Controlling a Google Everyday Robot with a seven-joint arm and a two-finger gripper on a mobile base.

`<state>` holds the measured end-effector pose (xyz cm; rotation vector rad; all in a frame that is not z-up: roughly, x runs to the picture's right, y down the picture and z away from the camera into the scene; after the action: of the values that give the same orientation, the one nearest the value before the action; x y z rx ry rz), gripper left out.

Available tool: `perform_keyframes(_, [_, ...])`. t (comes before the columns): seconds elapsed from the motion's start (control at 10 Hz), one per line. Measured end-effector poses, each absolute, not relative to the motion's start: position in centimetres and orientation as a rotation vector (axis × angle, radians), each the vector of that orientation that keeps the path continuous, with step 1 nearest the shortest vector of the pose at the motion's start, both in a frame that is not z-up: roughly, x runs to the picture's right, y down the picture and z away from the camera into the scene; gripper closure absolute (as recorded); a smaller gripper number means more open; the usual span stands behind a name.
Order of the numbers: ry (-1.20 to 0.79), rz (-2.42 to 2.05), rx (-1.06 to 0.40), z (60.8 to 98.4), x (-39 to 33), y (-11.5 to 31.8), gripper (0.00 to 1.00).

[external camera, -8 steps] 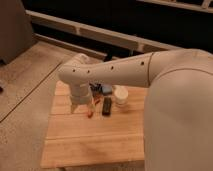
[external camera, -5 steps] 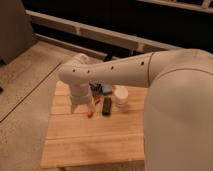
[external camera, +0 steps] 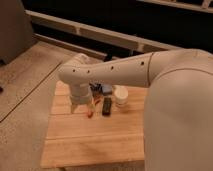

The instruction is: Pick up the ceramic bowl

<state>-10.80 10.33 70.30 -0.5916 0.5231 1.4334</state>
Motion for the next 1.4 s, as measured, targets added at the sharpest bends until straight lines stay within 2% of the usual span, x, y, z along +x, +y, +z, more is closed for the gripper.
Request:
perform_keyframes(1.2, [0.522,1.434,-0.591,70.3,-10.8,10.3,0.35])
perform_keyframes(1.4, [0.508,1.456,-0.564,71.0,-10.4,8.6,0.35])
